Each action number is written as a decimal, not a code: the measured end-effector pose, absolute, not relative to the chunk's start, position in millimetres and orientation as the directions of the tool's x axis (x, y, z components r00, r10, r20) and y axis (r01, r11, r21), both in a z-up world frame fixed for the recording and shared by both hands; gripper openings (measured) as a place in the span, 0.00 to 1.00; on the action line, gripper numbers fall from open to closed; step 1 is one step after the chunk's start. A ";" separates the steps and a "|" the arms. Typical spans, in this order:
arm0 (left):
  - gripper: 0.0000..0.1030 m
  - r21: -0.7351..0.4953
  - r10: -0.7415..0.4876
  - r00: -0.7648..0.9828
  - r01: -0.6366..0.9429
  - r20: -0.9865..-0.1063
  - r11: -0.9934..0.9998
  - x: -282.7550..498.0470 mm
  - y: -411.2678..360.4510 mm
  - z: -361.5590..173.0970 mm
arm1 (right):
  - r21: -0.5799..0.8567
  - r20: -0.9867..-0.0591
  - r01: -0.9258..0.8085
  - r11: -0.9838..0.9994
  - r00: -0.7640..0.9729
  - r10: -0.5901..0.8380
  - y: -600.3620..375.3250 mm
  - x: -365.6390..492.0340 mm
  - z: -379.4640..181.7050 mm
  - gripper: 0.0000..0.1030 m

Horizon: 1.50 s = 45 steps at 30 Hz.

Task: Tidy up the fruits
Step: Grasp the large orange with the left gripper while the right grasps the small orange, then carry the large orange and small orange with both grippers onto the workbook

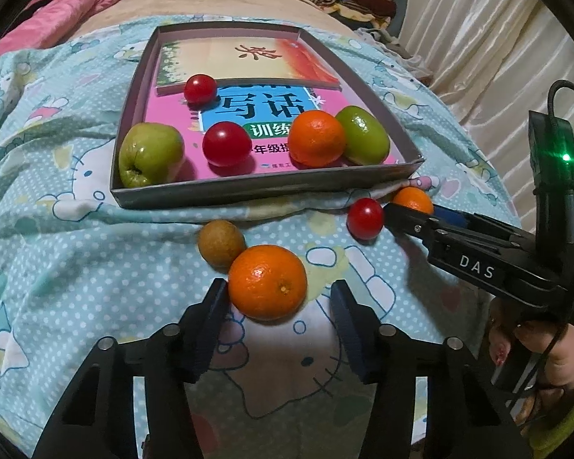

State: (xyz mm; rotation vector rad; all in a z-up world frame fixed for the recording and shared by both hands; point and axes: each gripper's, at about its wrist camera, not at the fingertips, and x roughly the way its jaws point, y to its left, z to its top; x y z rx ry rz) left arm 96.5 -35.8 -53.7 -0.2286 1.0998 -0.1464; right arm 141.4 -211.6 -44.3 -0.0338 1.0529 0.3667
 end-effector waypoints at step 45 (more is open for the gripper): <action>0.41 -0.254 -0.252 0.550 0.073 -0.796 0.964 86.5 -38.6 -17.9 | 0.280 -0.686 -0.437 0.855 0.531 0.497 -212.3 118.7 2.4 0.37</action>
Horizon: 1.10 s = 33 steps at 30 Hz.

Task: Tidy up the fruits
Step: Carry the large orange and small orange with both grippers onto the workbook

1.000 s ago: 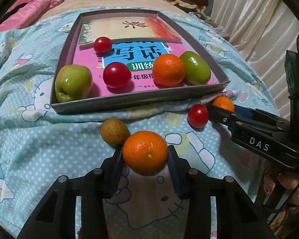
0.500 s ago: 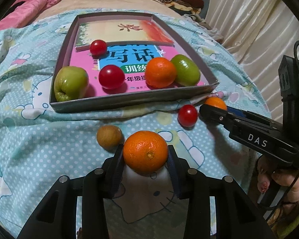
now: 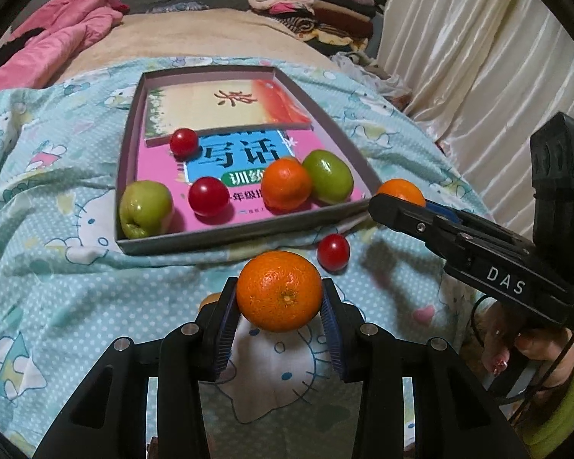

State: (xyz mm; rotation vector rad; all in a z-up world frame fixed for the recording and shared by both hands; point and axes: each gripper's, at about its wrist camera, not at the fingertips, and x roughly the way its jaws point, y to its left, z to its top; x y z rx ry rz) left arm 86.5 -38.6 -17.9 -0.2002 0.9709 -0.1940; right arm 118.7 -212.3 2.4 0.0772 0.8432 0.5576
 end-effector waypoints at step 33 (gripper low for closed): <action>0.41 -0.260 -0.177 0.649 -0.034 -0.740 0.965 103.6 6.4 7.2 | 0.238 -0.630 -0.462 0.854 0.596 0.498 -211.7 126.5 16.8 0.37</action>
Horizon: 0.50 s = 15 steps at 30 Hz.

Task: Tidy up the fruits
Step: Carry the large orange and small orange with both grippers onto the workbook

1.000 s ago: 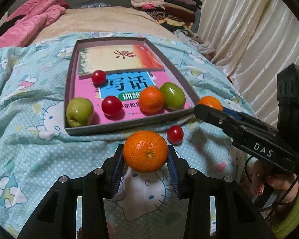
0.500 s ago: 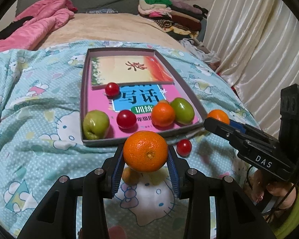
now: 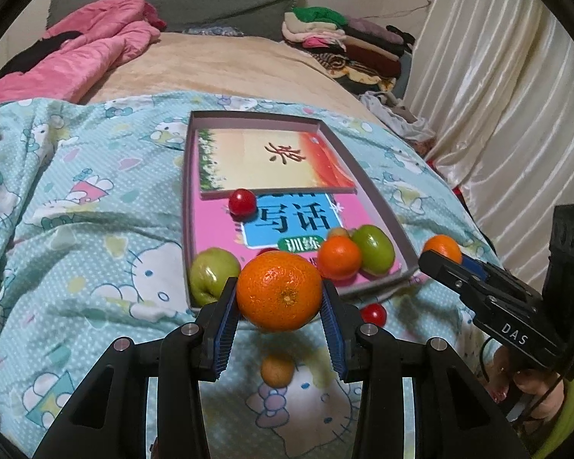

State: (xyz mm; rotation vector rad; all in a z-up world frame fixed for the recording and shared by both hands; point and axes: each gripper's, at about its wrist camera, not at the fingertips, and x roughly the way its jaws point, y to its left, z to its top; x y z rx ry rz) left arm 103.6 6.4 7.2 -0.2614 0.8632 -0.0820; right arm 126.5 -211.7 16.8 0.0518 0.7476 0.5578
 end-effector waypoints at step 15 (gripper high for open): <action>0.41 -0.259 -0.199 0.633 -0.003 -0.748 0.966 128.2 -7.7 -3.8 | 0.229 -0.618 -0.444 0.866 0.622 0.481 -213.1 137.7 18.9 0.37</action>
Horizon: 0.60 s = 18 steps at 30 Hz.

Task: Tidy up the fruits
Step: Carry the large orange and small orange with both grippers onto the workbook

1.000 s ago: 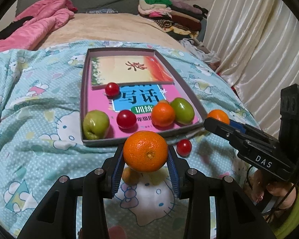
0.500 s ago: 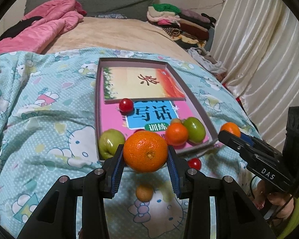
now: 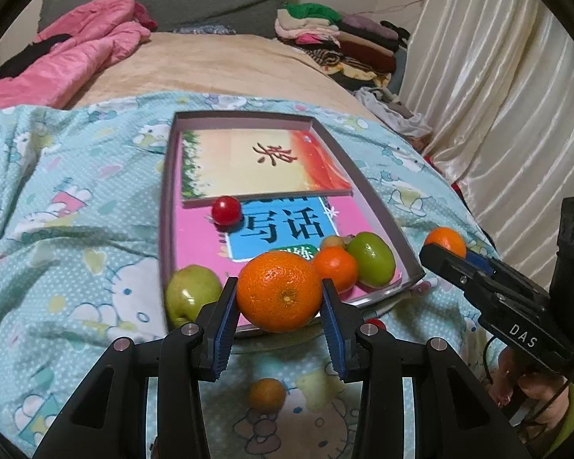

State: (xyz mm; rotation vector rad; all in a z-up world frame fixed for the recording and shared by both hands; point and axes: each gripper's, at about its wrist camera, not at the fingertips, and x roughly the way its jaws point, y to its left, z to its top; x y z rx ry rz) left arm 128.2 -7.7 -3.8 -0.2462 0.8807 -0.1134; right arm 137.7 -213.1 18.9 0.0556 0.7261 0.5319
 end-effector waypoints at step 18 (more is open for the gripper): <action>0.41 -0.214 -0.191 0.593 0.032 -0.782 0.976 143.9 -28.8 -20.7 | 0.219 -0.617 -0.391 0.894 0.654 0.437 -222.9 150.4 19.1 0.37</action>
